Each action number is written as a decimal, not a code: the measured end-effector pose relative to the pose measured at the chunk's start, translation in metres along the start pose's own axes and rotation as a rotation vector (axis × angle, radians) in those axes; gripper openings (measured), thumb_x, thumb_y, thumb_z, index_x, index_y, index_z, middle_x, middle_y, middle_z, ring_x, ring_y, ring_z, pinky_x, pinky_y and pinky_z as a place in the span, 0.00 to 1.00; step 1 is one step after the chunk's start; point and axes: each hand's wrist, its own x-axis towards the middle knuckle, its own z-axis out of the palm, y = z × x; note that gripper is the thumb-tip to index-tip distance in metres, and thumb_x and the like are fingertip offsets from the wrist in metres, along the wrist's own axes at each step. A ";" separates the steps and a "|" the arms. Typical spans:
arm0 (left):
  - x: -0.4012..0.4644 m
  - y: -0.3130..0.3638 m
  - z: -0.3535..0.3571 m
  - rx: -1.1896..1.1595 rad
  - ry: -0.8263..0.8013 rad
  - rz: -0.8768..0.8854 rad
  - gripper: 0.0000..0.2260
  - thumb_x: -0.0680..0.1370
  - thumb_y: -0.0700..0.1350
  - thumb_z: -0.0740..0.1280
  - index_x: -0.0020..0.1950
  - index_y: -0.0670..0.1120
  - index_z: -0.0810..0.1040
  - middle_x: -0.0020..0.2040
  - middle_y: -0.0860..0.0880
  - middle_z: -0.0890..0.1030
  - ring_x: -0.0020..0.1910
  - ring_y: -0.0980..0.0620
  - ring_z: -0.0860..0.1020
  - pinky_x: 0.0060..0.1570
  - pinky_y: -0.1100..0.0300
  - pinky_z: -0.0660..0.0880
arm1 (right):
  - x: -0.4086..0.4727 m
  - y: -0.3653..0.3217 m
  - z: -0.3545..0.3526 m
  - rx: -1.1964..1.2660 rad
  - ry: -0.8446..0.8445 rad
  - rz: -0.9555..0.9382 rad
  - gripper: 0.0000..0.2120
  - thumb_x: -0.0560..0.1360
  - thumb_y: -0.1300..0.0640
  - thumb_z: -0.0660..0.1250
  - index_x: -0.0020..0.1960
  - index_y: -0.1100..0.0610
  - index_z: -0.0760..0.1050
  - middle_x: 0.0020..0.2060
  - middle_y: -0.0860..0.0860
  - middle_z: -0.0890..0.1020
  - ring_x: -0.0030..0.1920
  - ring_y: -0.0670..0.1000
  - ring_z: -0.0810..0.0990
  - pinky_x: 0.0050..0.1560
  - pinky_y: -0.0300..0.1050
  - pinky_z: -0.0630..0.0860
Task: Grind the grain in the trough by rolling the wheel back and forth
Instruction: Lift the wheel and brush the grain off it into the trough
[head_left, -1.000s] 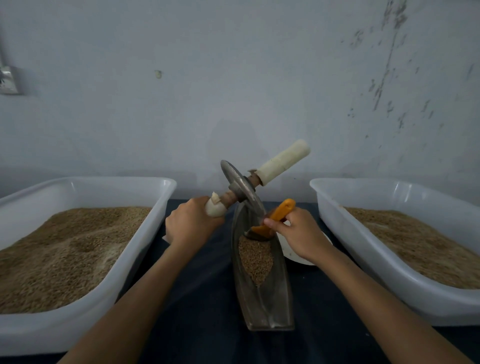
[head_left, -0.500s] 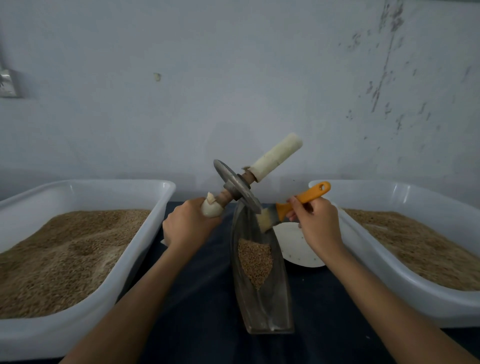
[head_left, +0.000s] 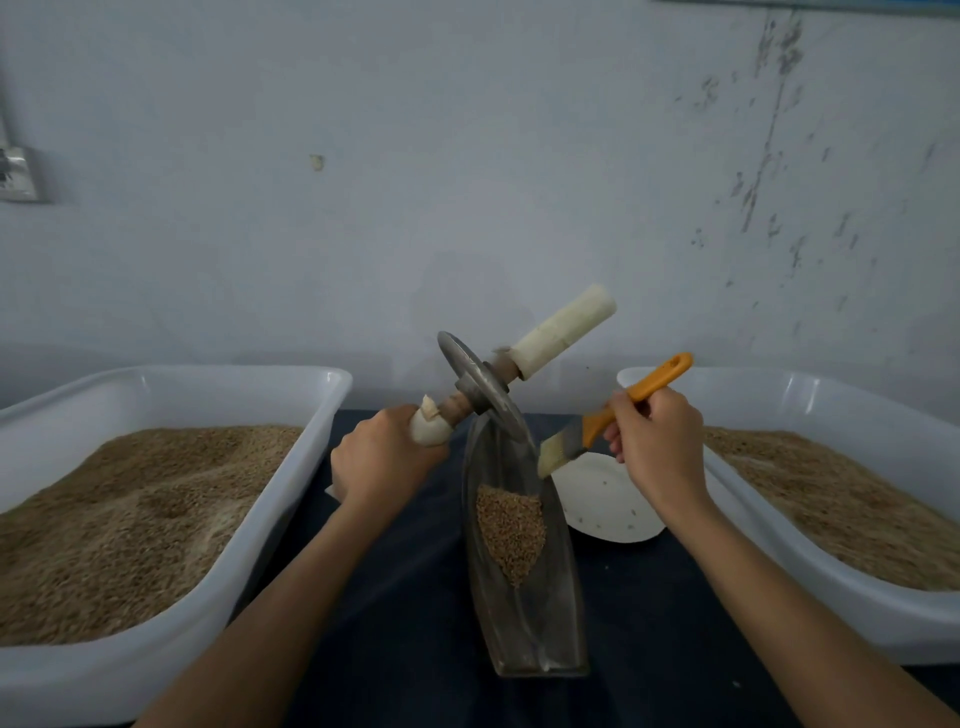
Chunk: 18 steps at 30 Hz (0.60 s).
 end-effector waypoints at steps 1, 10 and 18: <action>0.000 0.000 0.000 0.001 -0.004 0.002 0.09 0.73 0.56 0.68 0.48 0.53 0.78 0.37 0.54 0.77 0.38 0.52 0.76 0.38 0.59 0.70 | 0.002 -0.001 -0.002 0.009 0.040 -0.032 0.17 0.80 0.57 0.62 0.36 0.66 0.75 0.28 0.57 0.79 0.29 0.56 0.78 0.35 0.56 0.78; -0.001 -0.001 0.003 0.016 -0.048 0.023 0.09 0.74 0.58 0.67 0.47 0.53 0.76 0.39 0.54 0.77 0.38 0.53 0.75 0.37 0.58 0.69 | -0.014 0.010 -0.026 -0.426 -0.169 -0.488 0.08 0.78 0.58 0.67 0.42 0.60 0.81 0.31 0.53 0.80 0.32 0.49 0.78 0.34 0.45 0.74; -0.003 0.004 0.003 0.020 -0.088 0.041 0.09 0.75 0.59 0.64 0.41 0.54 0.73 0.38 0.53 0.79 0.39 0.50 0.78 0.38 0.57 0.71 | -0.035 0.031 -0.049 -0.902 -0.551 -0.861 0.21 0.59 0.63 0.80 0.51 0.58 0.82 0.43 0.51 0.84 0.38 0.51 0.82 0.36 0.43 0.80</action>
